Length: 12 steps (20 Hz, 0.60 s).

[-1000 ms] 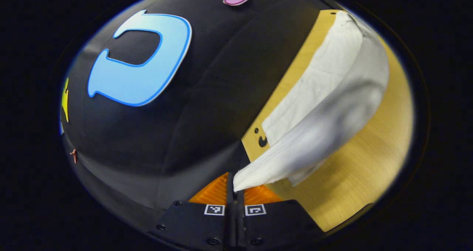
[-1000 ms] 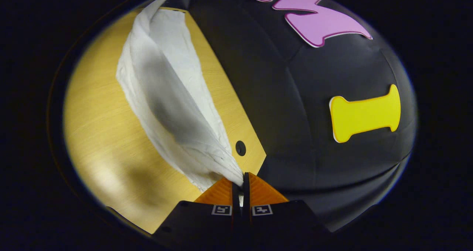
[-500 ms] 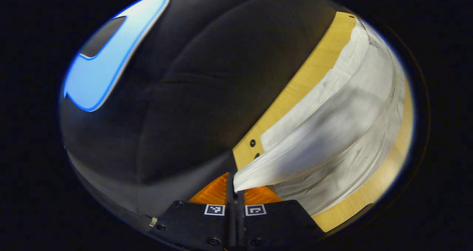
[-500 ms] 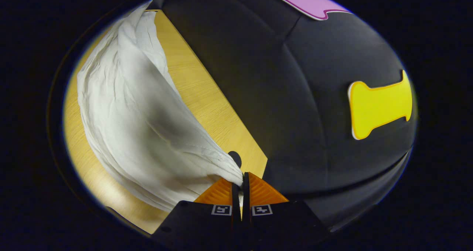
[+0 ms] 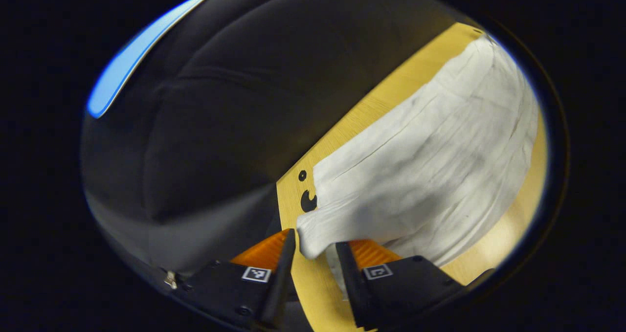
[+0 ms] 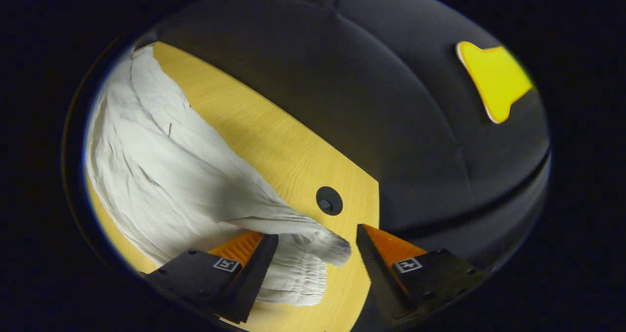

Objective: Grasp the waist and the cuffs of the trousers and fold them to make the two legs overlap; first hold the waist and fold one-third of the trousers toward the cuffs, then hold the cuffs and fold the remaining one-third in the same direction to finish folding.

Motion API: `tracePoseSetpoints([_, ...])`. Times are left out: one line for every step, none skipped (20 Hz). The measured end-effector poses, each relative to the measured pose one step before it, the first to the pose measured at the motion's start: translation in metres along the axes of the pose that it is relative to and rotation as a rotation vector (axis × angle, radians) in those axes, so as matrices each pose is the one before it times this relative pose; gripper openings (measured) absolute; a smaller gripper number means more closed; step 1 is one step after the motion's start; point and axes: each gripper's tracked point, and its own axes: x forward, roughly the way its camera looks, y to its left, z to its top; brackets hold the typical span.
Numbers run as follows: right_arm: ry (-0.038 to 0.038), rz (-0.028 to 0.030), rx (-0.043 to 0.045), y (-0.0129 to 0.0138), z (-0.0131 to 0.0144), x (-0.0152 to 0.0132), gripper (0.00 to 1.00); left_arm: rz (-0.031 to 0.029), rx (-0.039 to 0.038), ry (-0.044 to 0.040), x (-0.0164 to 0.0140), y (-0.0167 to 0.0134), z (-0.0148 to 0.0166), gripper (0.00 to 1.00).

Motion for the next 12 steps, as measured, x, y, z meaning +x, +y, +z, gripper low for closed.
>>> tracePoseSetpoints([0.0006, 0.01016, 0.06543, 0.00073, -0.00203, -0.00574, 0.99, -0.00281, -0.0499, 0.00705, -0.00849, -0.00023, -0.00597, 0.6])
tracePoseSetpoints([0.00111, -0.00033, 0.05827, -0.00193, -0.00108, -0.00454, 0.98, -0.00374, -0.05404, 0.00595, -0.00811, -0.00146, -0.00601, 0.66])
tracePoseSetpoints([0.00319, 0.00182, 0.05235, -0.00148, -0.0044, -0.00589, 0.98, -0.00207, -0.0643, 0.00377, -0.00715, -0.00072, -0.00615, 0.7])
tracePoseSetpoints([-0.00212, 0.00705, 0.04847, 0.00108, -0.00486, -0.00542, 0.98, -0.00361, -0.07067, -0.00405, -0.01041, -0.00117, -0.00421, 0.84])
tracePoseSetpoints([-0.00321, 0.00468, 0.04269, -0.00125, -0.00345, -0.00738, 0.98, 0.00732, -0.06993, -0.00401, -0.00968, 0.00069, -0.00197, 0.99])
tracePoseSetpoints([-0.00712, -0.0014, 0.04365, -0.00021, -0.0014, -0.00566, 0.98, 0.01634, -0.06524, -0.00904, -0.0098, 0.00331, -0.00035, 0.96])
tracePoseSetpoints([-0.0056, 0.00401, 0.04099, -0.00064, -0.0021, -0.00356, 0.98, 0.01265, -0.0565, -0.0119, -0.01367, 0.00612, -0.00256, 0.97])
tracePoseSetpoints([0.00628, 0.01425, 0.04376, -0.00038, -0.00434, -0.00373, 0.98, 0.01209, -0.04694, -0.0076, -0.01312, 0.00466, -0.00336, 0.97])
tracePoseSetpoints([0.00377, 0.03682, 0.03717, 0.00497, -0.00548, -0.00499, 0.98, 0.01013, -0.03847, -0.00501, -0.01776, 0.00091, 0.00013, 0.97])
tracePoseSetpoints([-0.00669, 0.01779, 0.02805, 0.00031, -0.00035, -0.00339, 0.98, 0.0035, -0.03345, -0.00548, -0.01492, 0.00214, -0.00172, 0.97])
tracePoseSetpoints([-0.00539, -0.00174, 0.02038, -0.00261, 0.00056, -0.0036, 0.98, -0.00323, -0.01978, -0.01323, -0.01648, -0.00049, -0.00107, 0.97])
tracePoseSetpoints([-0.0048, -0.00519, 0.03079, -0.00309, -0.00182, -0.00437, 0.98, -0.00167, -0.01309, -0.01185, -0.01705, 0.00074, -0.00179, 0.97])
